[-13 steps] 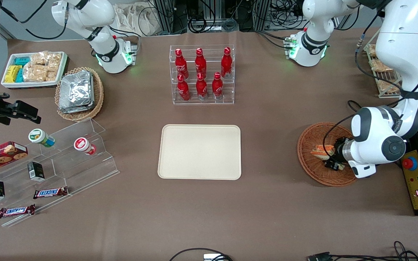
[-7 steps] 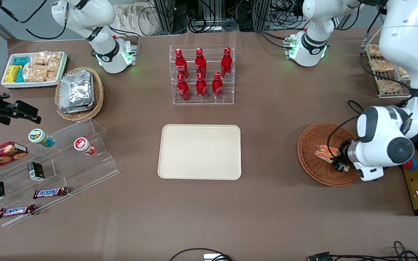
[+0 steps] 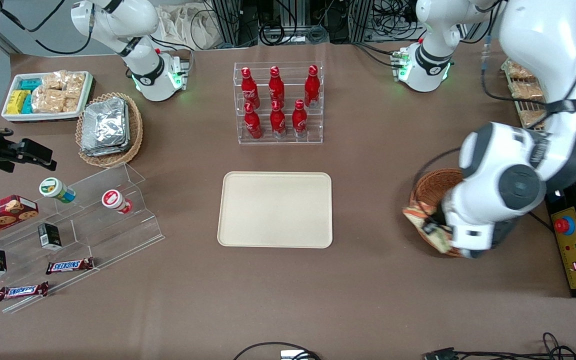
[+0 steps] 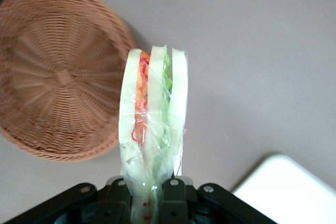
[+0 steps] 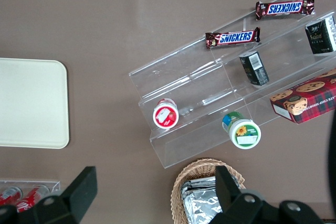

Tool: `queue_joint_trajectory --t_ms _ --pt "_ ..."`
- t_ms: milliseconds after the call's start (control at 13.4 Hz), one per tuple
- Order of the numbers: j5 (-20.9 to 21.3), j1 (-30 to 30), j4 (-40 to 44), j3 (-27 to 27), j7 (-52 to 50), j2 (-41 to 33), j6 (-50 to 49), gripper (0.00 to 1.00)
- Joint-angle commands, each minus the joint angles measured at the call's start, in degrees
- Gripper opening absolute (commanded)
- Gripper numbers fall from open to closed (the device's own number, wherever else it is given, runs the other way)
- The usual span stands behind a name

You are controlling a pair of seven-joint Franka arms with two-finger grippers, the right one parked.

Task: Place sandwich from basket to tray
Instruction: 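Lift the sandwich and carry it with the left gripper over the tray, then lower the sandwich onto the cream tray and open the left gripper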

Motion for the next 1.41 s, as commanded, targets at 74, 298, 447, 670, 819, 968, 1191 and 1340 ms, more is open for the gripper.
queue_joint_trajectory --t_ms 74,298,447,670,819,968,1191,1340 --pt "1.28 -8.99 7.39 0.39 6.66 6.59 0.64 0.0" --pt "1.46 -16.46 9.43 0.48 8.43 12.74 1.17 0.0" --pt "1.54 -20.16 9.78 0.74 8.43 15.3 1.95 0.0" --pt "1.46 -22.01 9.6 0.66 8.52 17.14 3.63 0.0" --pt "1.63 -23.6 9.78 0.92 8.43 21.09 4.06 0.0" --pt "1.55 -23.61 9.78 0.92 8.51 21.55 4.24 0.07" --pt "1.46 -23.69 9.78 0.92 8.25 21.55 4.33 0.99" --pt "1.46 -23.52 9.78 0.92 8.08 20.67 3.72 1.0"
